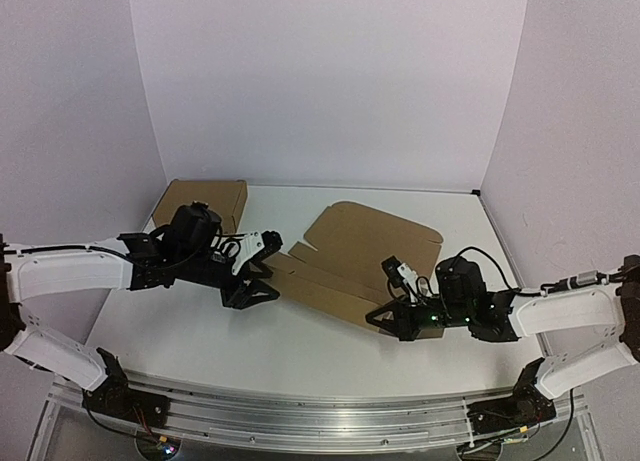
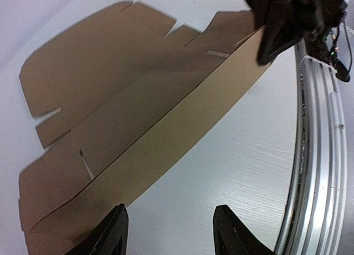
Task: Fold the paper box
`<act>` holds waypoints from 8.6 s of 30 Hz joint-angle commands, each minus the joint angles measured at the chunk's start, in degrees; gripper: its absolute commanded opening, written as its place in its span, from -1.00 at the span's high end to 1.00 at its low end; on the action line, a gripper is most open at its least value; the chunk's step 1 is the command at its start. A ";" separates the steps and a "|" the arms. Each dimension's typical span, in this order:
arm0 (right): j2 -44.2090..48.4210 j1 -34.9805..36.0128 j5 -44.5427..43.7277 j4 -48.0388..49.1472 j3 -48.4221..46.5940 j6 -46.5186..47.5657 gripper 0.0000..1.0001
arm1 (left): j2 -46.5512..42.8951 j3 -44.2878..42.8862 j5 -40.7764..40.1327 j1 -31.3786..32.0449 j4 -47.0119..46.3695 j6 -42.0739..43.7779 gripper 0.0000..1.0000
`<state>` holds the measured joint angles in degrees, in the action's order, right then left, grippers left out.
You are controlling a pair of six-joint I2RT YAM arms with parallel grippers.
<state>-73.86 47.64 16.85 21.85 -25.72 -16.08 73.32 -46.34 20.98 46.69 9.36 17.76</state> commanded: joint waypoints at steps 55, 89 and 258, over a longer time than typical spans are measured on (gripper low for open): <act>-13.44 2.83 5.63 -15.74 -8.94 32.29 1.00 | 26.71 -8.53 27.26 -5.06 18.07 35.61 1.00; -8.77 4.04 -8.20 -32.07 -22.09 19.47 -0.28 | 47.77 -26.60 20.12 -5.12 35.52 17.13 1.00; -24.81 -0.09 -9.61 -50.49 -30.06 -24.83 1.00 | 32.15 -4.54 2.47 0.15 13.53 44.36 1.00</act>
<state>-98.68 46.98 8.73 -19.26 -51.15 -44.25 102.80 -53.54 29.82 46.57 20.68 60.66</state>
